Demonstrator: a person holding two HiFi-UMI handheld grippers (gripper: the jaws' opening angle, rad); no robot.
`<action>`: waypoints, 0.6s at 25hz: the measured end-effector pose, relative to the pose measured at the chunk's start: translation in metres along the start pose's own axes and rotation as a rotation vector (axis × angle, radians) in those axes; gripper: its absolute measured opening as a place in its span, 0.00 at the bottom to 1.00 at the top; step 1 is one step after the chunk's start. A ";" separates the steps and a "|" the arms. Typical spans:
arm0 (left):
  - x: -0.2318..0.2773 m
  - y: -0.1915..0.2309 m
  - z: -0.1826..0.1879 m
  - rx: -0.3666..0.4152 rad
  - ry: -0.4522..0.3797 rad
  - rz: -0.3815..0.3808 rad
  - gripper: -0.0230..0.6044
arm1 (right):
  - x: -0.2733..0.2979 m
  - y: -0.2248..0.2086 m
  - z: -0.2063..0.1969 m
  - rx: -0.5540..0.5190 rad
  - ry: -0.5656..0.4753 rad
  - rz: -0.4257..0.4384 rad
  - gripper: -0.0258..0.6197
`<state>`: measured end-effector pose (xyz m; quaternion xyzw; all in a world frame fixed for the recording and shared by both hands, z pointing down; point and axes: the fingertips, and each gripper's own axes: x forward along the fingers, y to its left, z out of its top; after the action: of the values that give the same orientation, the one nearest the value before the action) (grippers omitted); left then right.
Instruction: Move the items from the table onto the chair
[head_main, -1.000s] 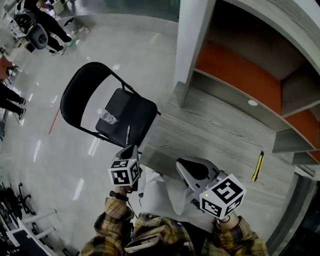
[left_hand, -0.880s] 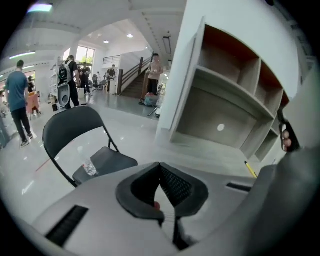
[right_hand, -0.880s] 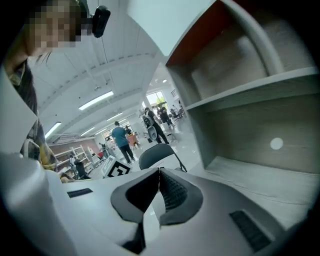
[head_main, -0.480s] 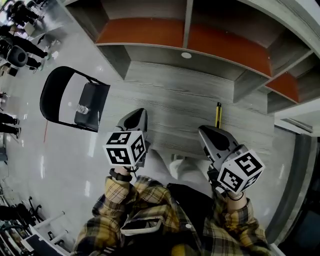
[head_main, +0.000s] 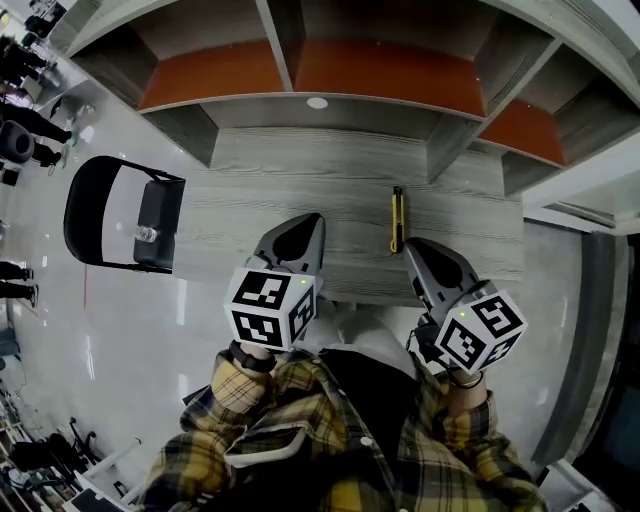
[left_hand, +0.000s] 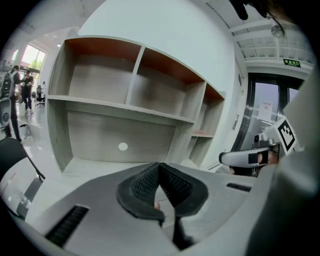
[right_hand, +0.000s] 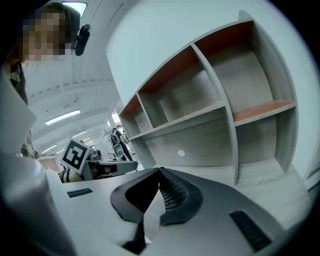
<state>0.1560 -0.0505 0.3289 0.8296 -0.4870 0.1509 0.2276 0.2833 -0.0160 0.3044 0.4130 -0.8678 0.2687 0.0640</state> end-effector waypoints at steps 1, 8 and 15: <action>-0.001 -0.005 0.003 0.008 -0.005 -0.008 0.04 | -0.001 0.001 0.000 -0.004 0.002 0.003 0.07; -0.008 -0.027 0.006 0.047 -0.012 -0.048 0.04 | 0.001 0.008 -0.006 -0.004 0.010 0.020 0.07; -0.010 -0.032 0.007 0.054 -0.022 -0.093 0.04 | 0.003 0.014 -0.006 -0.018 0.006 0.008 0.07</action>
<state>0.1796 -0.0335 0.3110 0.8588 -0.4460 0.1442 0.2067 0.2704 -0.0081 0.3046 0.4080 -0.8717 0.2623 0.0693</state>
